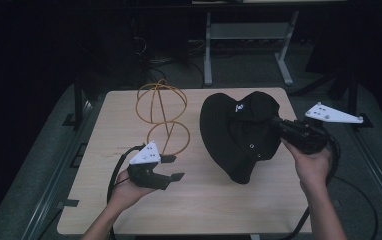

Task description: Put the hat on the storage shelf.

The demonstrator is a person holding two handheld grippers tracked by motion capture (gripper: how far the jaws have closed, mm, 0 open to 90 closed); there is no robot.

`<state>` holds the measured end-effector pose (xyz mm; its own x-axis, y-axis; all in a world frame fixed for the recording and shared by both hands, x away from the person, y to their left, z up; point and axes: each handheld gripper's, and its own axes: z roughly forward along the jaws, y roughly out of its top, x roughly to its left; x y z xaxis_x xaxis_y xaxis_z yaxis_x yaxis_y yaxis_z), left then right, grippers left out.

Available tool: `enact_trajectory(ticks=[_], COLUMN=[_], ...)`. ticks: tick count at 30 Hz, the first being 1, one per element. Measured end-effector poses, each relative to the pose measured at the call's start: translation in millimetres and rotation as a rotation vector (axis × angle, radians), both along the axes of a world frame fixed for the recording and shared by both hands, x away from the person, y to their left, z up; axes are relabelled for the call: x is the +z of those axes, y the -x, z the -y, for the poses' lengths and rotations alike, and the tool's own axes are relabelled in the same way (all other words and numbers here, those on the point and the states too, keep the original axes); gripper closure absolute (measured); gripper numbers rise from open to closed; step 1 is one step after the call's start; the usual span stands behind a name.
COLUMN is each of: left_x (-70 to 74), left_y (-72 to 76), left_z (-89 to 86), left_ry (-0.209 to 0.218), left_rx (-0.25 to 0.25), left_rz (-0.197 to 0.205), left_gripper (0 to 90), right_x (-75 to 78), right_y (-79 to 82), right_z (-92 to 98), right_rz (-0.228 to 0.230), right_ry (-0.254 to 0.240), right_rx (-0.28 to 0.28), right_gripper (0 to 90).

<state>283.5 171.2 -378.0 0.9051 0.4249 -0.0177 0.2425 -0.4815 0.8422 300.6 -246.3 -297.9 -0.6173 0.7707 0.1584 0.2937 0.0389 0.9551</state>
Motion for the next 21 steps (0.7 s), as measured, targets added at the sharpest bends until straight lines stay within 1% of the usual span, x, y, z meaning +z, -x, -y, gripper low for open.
enact_trajectory(ticks=[1,3,6,7,8,9,11,14,16,17,21], left_x=[-2.0,-8.0,-16.4,-17.9,-19.5,-20.0,-22.1,-24.1,-25.1,-26.2,-27.9], left_y=[0.2,2.0,3.9,3.9,4.5,4.8,5.9,6.7,6.6,6.4,6.5], left_z=[-0.3,0.0,-0.4,-0.1,0.8,0.9,0.8,1.0,0.6,0.6,-1.4], left_ry=[-0.003,0.004,0.004,-0.002,-0.024,-0.032,-0.022,-0.034,-0.034,-0.026,-0.024], left_rx=[-0.002,0.001,0.000,-0.004,-0.005,-0.002,-0.007,-0.012,-0.015,-0.014,-0.013], left_rz=[0.004,-0.005,-0.017,-0.021,-0.022,-0.013,-0.016,-0.018,-0.018,-0.016,-0.019], left_gripper=[37.3,37.2,36.8,36.8,36.8,36.1,36.0,35.8,35.3,35.1,33.8], right_x=[1.0,3.1,6.3,7.9,8.7,10.5,12.9,17.0,18.9,19.8,23.6], right_y=[-1.7,-4.5,-8.3,-9.6,-10.7,-11.8,-13.2,-15.5,-16.7,-17.4,-21.5], right_z=[-1.2,-3.4,-6.9,-8.4,-9.3,-10.6,-12.5,-15.3,-16.3,-17.0,-20.1], right_rz=[0.001,0.002,0.000,-0.003,0.000,-0.001,0.003,0.006,0.008,0.008,0.009], right_ry=[0.001,0.002,0.005,0.005,0.003,0.004,0.003,0.001,-0.001,-0.002,-0.002], right_rx=[0.003,0.007,0.010,0.012,0.014,0.015,0.016,0.019,0.021,0.020,0.023], right_gripper=[89.6,89.6,89.6,89.6,89.6,89.6,89.6,89.6,89.6,89.6,89.6])
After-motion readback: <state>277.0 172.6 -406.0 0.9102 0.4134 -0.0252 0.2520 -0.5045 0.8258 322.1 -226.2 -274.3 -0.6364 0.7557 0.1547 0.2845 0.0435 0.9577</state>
